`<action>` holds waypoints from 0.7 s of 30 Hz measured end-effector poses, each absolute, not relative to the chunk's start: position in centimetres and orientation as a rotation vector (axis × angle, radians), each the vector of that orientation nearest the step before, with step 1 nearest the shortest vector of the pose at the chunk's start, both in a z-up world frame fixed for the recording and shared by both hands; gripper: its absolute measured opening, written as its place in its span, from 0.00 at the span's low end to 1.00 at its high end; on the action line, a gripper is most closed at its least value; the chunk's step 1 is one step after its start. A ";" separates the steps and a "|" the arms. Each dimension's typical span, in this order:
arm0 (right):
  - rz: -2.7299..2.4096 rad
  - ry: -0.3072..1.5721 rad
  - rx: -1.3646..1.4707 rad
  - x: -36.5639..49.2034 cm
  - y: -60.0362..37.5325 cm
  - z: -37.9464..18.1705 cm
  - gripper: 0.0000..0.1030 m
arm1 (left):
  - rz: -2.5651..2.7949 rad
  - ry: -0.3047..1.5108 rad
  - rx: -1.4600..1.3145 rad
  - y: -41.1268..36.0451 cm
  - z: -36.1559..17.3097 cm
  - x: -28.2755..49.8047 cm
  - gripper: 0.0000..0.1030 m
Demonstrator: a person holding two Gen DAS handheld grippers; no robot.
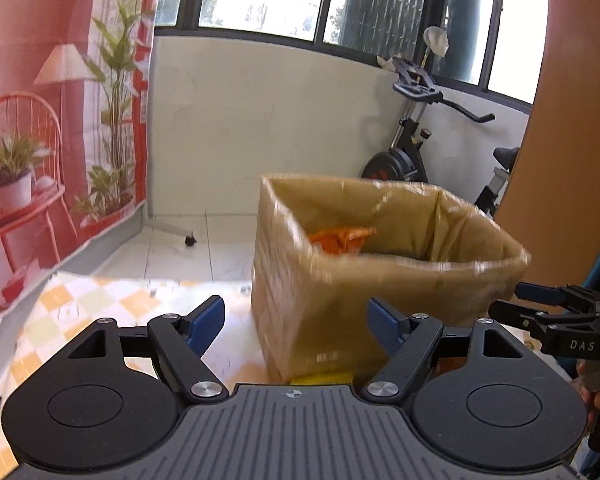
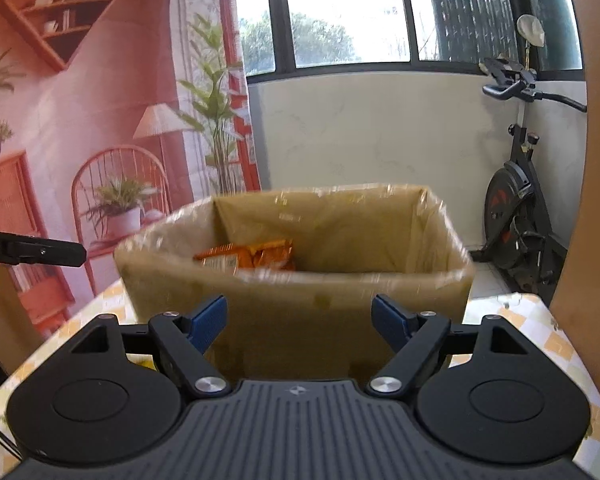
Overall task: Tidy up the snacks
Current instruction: 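Move the left tool back down to the yellow chip bag and grasp it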
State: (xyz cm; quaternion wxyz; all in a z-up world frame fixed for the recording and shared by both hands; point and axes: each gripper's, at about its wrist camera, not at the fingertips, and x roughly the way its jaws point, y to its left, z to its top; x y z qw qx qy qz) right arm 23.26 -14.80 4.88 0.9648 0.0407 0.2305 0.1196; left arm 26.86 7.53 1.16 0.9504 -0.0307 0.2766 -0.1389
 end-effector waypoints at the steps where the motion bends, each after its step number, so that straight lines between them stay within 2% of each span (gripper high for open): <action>1: 0.245 0.475 0.081 23.0 -14.7 4.5 0.79 | -0.287 0.566 -0.068 7.7 0.6 26.6 0.78; 5: 0.251 0.495 0.067 21.9 -14.5 3.3 0.79 | -0.310 0.578 -0.074 7.9 -1.5 25.6 0.82; 21: 0.291 0.626 -0.211 20.9 -12.0 -3.9 0.79 | -0.314 0.723 -0.102 8.2 -8.1 26.5 0.83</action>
